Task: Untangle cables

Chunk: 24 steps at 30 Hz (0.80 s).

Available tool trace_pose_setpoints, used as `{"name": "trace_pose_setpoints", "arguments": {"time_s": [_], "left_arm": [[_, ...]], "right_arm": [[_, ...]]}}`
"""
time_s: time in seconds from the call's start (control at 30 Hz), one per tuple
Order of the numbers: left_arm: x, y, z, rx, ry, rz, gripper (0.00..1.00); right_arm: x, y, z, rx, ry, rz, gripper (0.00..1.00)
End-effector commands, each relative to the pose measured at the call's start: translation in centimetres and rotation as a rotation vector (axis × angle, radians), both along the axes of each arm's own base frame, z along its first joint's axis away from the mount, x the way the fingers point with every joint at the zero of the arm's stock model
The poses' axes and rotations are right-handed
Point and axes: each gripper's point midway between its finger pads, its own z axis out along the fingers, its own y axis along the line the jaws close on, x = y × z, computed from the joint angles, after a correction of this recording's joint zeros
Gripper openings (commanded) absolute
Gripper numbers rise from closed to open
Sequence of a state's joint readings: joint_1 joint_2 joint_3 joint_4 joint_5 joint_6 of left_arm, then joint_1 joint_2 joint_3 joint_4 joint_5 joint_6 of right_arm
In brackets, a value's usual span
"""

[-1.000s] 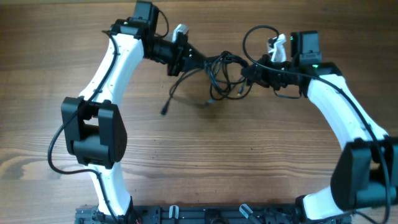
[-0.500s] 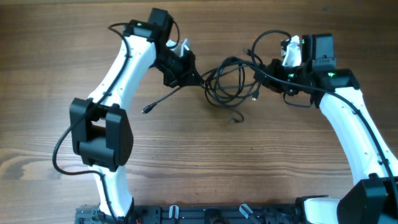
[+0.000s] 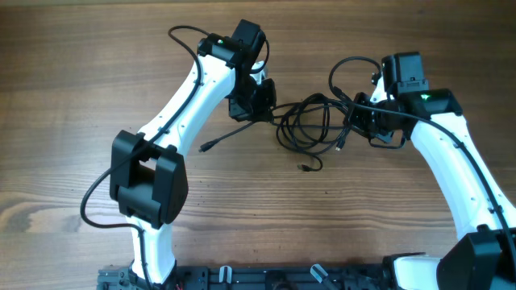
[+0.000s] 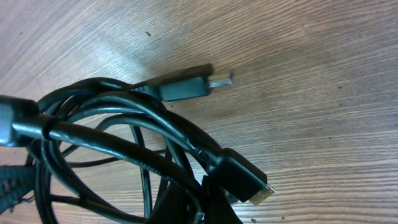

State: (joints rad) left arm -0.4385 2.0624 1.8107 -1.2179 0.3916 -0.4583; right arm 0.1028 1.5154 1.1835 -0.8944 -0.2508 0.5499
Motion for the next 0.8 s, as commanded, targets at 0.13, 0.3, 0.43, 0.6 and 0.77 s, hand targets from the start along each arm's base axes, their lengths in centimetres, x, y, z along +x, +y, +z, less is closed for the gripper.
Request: {"name": "trace_pose_setpoints", "arguments": {"time_s": [0.13, 0.3, 0.43, 0.6, 0.77], "left_arm": [[3.2, 11.3, -1.0, 0.353, -0.055, 0.273, 0.04], [3.1, 11.5, -1.0, 0.35, -0.026, 0.353, 0.04], [2.9, 11.3, -1.0, 0.348, -0.022, 0.347, 0.04], [3.0, 11.8, -1.0, 0.353, -0.023, 0.343, 0.04], [3.6, 7.6, -0.4, 0.136, -0.069, 0.127, 0.04]], "right_arm": [[-0.2, -9.5, -3.7, -0.395, 0.113, -0.203, 0.04], [-0.2, -8.1, -6.3, -0.333, 0.186, -0.152, 0.04], [0.1, -7.6, -6.7, -0.303, 0.184, -0.128, 0.04], [1.0, -5.3, -6.4, -0.194, 0.127, 0.022, 0.15], [2.5, -0.7, -4.9, 0.027, -0.001, 0.229, 0.63]]}}
